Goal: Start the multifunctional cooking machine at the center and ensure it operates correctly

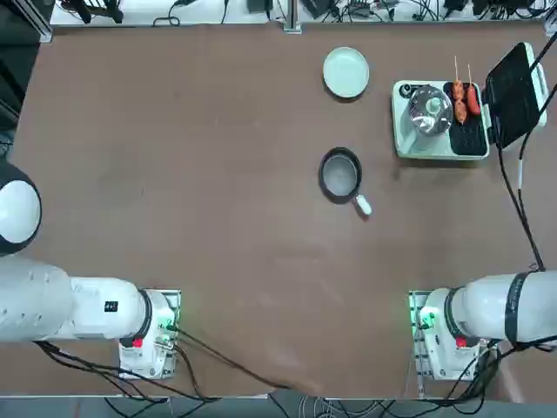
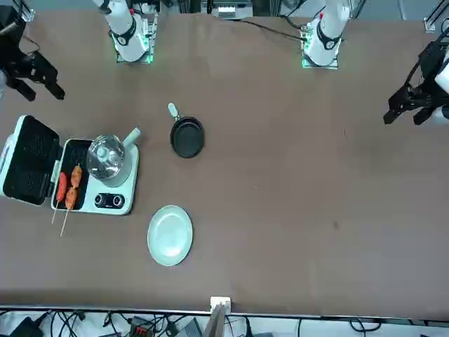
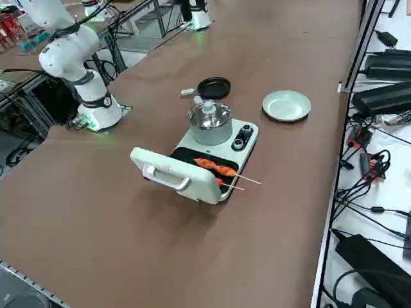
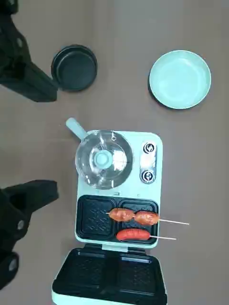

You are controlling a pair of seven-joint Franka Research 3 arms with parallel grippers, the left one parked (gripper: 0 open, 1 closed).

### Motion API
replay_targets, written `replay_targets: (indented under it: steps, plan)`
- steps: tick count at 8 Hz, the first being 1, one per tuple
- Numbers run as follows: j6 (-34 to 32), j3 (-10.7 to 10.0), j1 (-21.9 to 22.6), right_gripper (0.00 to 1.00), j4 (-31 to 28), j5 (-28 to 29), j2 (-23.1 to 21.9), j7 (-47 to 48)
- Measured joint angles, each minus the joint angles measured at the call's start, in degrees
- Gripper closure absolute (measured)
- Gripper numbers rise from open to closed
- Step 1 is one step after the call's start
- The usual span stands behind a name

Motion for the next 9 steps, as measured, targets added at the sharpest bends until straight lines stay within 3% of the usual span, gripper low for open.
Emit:
replay_targets:
  steps: [6, 9]
  plan:
    - [0.0, 0.1, -0.1, 0.00, -0.5, -0.3, 1.4, -0.8]
    - [7.9, 0.2, -0.1, 0.00, -1.7, -0.3, 8.2, -0.9]
